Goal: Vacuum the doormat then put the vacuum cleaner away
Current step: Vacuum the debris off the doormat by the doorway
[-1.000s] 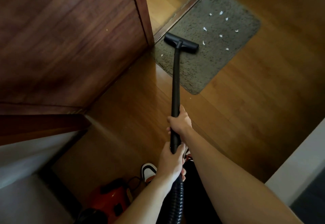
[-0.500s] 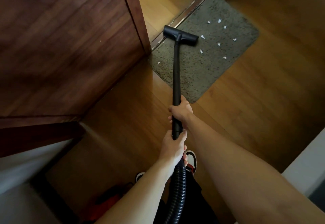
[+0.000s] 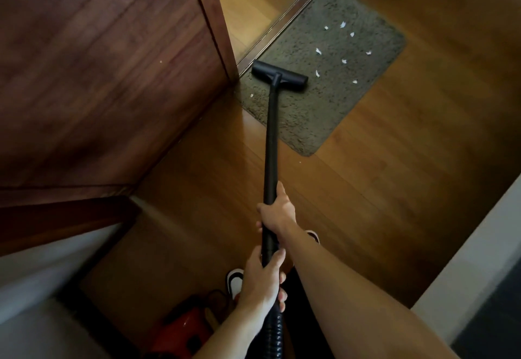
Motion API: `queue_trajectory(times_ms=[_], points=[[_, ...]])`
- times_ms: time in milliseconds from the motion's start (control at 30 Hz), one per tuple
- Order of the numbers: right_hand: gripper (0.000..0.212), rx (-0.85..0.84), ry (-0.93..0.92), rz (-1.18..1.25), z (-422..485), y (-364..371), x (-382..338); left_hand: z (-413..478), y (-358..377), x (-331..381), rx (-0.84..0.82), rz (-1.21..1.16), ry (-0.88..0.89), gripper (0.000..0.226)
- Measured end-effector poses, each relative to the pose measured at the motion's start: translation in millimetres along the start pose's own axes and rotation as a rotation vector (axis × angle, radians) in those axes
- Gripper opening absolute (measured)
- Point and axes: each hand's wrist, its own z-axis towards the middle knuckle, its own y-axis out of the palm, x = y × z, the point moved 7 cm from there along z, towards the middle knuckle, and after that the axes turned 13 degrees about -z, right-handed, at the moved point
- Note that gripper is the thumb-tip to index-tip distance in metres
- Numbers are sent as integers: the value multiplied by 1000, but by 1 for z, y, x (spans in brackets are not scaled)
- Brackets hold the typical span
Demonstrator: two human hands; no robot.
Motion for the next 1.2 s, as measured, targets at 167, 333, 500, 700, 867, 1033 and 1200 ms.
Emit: queue_trajectory(times_ms=[167,333,500,700,867,1033,1200], points=[[85,-9,2,-14,-34,24,31,-23,-24,-35,11,-26,-29,13],[85,-14,-5,-57,-53,24,56,-40,-24,-66,0,-63,-33,9],[86,-48,-44,-126,-56,14,72,-47,-8,-89,33,-127,-29,13],[85,-128,-91,-271,-60,-3,93,-62,22,-114,126,-204,12,13],[85,-105,-118,-353,-44,-28,105,-52,53,-128,100,-250,-1,14],[84,-86,-144,-422,-24,-50,99,-37,81,-125,70,-277,5,15],[81,-93,-154,-455,-13,-71,87,-29,107,-120,87,-307,-7,12]])
